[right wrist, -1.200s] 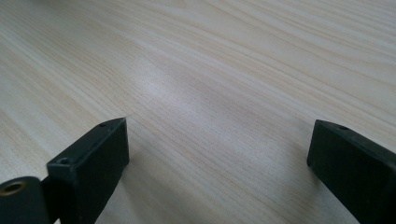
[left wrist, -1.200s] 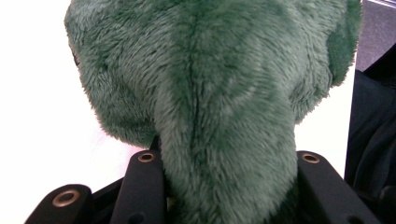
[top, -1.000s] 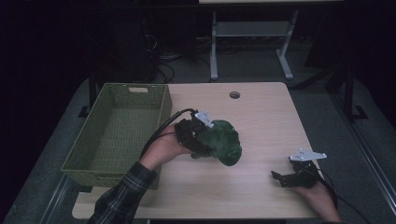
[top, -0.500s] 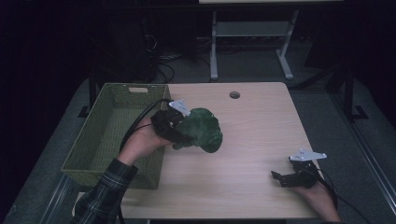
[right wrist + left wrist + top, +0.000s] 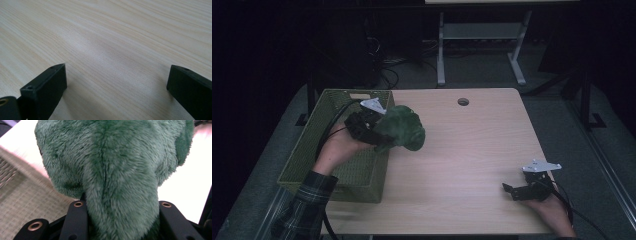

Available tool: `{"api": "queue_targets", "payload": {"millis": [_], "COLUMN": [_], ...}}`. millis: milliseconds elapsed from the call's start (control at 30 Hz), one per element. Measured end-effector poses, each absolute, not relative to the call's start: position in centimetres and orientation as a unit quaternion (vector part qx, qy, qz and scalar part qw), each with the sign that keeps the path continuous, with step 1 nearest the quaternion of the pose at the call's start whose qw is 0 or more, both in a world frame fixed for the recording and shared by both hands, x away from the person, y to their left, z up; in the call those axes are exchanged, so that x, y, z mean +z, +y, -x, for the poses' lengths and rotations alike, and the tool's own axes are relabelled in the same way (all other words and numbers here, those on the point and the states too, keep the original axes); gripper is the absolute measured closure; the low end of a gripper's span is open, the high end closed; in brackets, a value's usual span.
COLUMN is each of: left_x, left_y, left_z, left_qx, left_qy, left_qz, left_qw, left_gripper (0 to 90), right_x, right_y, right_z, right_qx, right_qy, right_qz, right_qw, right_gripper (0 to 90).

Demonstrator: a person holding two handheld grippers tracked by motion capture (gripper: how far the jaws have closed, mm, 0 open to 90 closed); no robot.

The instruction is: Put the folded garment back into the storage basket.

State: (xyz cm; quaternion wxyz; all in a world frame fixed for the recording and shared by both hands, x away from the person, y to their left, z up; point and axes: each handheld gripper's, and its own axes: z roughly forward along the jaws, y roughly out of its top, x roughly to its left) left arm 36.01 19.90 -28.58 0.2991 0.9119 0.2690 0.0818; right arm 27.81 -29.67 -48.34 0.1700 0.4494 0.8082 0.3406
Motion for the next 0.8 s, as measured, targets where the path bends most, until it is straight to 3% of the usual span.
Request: {"api": "queue_targets", "payload": {"millis": [800], "left_x": [-31.2], "left_y": [29.3], "left_z": [-36.7], "left_qx": [0.131], "left_qy": [0.404], "left_qz": [-0.859], "left_qw": [0.284], "left_gripper": [60.2], "right_x": [-48.3], "right_y": [-29.7], "right_z": [-27.8], "right_qx": [0.34], "right_qy": [0.808], "right_qz": [-0.449], "right_qw": [0.17], "right_gripper": [2.4]}}
